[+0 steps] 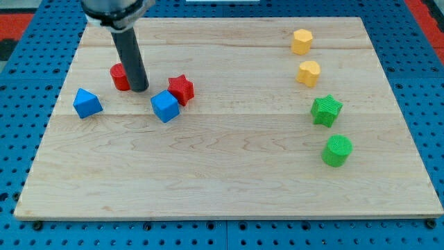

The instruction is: Push the blue triangle in between red circle and blue cube

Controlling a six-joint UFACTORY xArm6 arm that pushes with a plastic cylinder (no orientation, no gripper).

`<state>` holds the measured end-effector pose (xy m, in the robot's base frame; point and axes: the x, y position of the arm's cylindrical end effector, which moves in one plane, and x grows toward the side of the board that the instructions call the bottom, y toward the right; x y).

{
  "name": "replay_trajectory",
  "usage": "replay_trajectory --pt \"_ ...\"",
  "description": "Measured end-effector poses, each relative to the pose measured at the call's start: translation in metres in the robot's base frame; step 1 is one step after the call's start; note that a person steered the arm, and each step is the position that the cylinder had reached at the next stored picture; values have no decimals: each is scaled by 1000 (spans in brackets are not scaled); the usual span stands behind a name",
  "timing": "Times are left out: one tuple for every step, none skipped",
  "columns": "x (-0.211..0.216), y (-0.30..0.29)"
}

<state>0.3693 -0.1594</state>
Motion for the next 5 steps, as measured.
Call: replay_trajectory --pt "23 -60" --pt "21 -107" --pt "0 -138" --pt "64 -145" --pt "73 -94"
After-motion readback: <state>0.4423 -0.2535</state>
